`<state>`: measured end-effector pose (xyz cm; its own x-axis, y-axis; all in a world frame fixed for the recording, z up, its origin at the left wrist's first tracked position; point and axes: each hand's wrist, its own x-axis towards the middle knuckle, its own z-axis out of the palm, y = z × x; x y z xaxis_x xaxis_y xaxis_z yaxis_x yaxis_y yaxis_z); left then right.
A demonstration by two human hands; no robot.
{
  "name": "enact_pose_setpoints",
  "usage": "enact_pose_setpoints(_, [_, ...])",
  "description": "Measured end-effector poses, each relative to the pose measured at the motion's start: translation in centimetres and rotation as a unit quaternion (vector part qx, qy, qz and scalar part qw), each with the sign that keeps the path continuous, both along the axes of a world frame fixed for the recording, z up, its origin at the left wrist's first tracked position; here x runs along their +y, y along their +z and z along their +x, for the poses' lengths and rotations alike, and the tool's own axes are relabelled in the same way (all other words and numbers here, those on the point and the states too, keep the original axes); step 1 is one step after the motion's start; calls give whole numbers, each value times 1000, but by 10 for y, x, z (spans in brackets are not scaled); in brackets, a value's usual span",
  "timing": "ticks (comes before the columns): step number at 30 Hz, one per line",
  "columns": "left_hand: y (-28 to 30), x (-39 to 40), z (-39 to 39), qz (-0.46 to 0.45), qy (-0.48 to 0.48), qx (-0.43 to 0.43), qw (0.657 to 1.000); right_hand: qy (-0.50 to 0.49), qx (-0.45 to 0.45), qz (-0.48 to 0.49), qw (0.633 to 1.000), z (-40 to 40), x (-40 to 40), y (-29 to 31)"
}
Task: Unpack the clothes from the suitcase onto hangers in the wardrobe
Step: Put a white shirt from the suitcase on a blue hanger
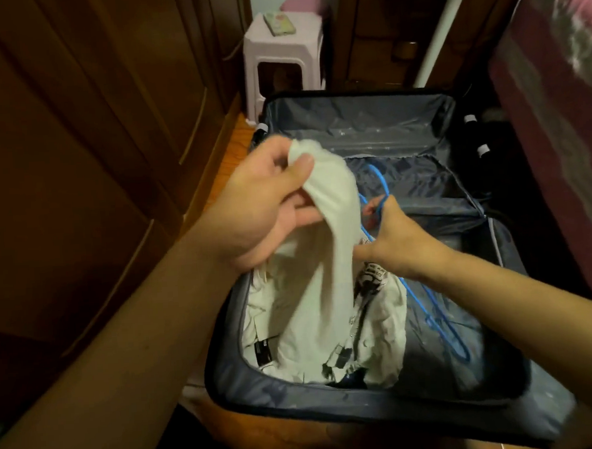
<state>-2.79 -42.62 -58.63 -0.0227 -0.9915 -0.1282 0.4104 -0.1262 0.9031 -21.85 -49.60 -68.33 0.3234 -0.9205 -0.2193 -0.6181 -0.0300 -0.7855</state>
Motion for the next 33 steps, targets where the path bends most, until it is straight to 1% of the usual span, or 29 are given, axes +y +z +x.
enact_pose_setpoints(2, [18, -3, 1, -45, 37, 48, 997, 0, 49, -30, 998, -9, 0, -13])
enact_pose_setpoints(3, [25, -6, 5, -41, 68, 41, 996, -8, 91, -36, 995, -18, 1, -21])
enact_pose_setpoints(4, [26, -10, 13, -19, 103, -8, 994, -14, 136, -36, 990, -26, 2, -33])
enact_pose_setpoints(5, [20, -14, 25, 20, 137, -112, 984, -19, 172, -28, 984, -35, 4, -44])
enact_pose_setpoints(6, [6, -19, 37, 65, 159, -277, 945, -27, 191, -16, 981, -44, 7, -54])
enact_pose_setpoints(7, [-17, -25, 53, 113, 150, -460, 867, -31, 203, -9, 979, -50, 6, -60])
enact_pose_setpoints(8, [-42, -27, 65, 176, 109, -608, 766, -31, 213, -10, 977, -57, 4, -63])
enact_pose_setpoints(9, [-67, -26, 75, 247, 51, -697, 672, -32, 218, -16, 975, -62, -1, -62])
enact_pose_setpoints(10, [-89, -23, 79, 298, -3, -729, 616, -40, 215, -26, 975, -67, -7, -60])
enact_pose_setpoints(11, [-108, -19, 77, 317, -45, -725, 610, -50, 210, -38, 976, -71, -12, -58])
enact_pose_setpoints(13, [-137, -18, 65, 292, -104, -686, 658, -60, 193, -58, 978, -77, -17, -55])
enact_pose_setpoints(14, [-148, -18, 57, 269, -128, -681, 669, -58, 182, -59, 980, -79, -14, -57])
enact_pose_setpoints(15, [-157, -20, 51, 259, -130, -679, 674, -44, 177, -63, 981, -79, -9, -59])
enact_pose_setpoints(17, [-171, -19, 48, 285, -83, -671, 679, 25, 196, -67, 978, -77, 6, -72])
enact_pose_setpoints(19, [-189, -14, 64, 314, -6, -659, 683, 104, 229, -63, 966, -71, 22, -87])
enact_pose_setpoints(20, [-199, -11, 75, 336, 7, -644, 687, 137, 243, -66, 958, -70, 27, -96])
enact_pose_setpoints(21, [-209, -8, 86, 364, 8, -609, 704, 165, 253, -77, 950, -70, 32, -103])
enact_pose_setpoints(23, [-222, -2, 94, 419, 8, -493, 762, 197, 274, -117, 934, -70, 36, -116])
enact_pose_setpoints(24, [-227, 1, 93, 424, -2, -473, 772, 205, 281, -143, 927, -69, 36, -120])
enact_pose_setpoints(25, [-231, 2, 93, 413, -8, -480, 773, 207, 283, -168, 921, -68, 35, -121])
enact_pose_setpoints(26, [-233, 2, 93, 395, 0, -506, 767, 209, 284, -186, 917, -69, 33, -120])
enact_pose_setpoints(27, [-236, 1, 97, 386, 14, -533, 753, 211, 291, -203, 911, -71, 29, -115])
enact_pose_setpoints(28, [-237, -2, 104, 384, 36, -543, 746, 209, 309, -218, 902, -78, 23, -107])
enact_pose_setpoints(29, [-241, -5, 113, 389, 57, -530, 752, 199, 332, -227, 894, -88, 15, -97])
enact_pose_setpoints(31, [-236, -11, 118, 368, 83, -491, 785, 145, 379, -220, 887, -117, -2, -75])
enact_pose_setpoints(32, [-222, -12, 108, 335, 84, -485, 804, 110, 408, -214, 881, -133, -9, -67])
enact_pose_setpoints(33, [-207, -13, 95, 285, 66, -497, 817, 71, 440, -208, 871, -147, -13, -61])
